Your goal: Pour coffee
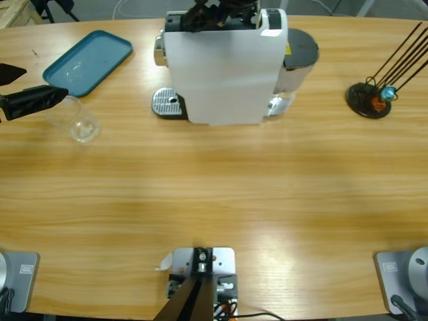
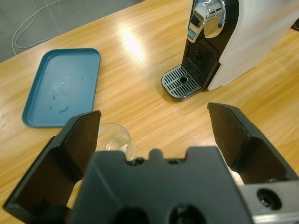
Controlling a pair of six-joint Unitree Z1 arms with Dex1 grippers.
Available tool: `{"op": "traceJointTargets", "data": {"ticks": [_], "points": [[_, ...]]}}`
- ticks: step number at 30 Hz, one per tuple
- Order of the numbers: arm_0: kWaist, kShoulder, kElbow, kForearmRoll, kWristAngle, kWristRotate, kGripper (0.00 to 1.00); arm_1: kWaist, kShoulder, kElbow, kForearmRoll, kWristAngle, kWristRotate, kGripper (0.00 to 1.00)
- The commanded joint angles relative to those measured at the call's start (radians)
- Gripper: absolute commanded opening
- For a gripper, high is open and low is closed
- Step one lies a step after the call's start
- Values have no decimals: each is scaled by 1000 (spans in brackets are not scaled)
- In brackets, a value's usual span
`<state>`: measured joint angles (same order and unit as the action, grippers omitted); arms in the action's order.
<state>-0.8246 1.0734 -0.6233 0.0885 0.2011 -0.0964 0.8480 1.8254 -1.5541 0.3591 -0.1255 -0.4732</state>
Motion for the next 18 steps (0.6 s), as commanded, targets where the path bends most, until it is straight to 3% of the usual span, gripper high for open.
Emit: {"op": "traceJointTargets", "data": {"ticks": [1,3,5,7,11,18], "points": [[-1,28,21,1,-3,-9,1000,83,-94,6,69,46,216,0],[-1,27,21,1,-5,-9,1000,108,-128,37,84,4,315,0],[-1,26,24,1,-5,-9,1000,139,-160,84,80,-127,404,0],[-1,22,27,2,-5,-9,1000,141,-193,128,105,-146,504,0],[-1,24,16,2,-6,-9,1000,141,-286,239,189,-260,842,0],[-1,27,13,2,-11,-9,1000,134,-414,355,127,-432,1113,0]]}}
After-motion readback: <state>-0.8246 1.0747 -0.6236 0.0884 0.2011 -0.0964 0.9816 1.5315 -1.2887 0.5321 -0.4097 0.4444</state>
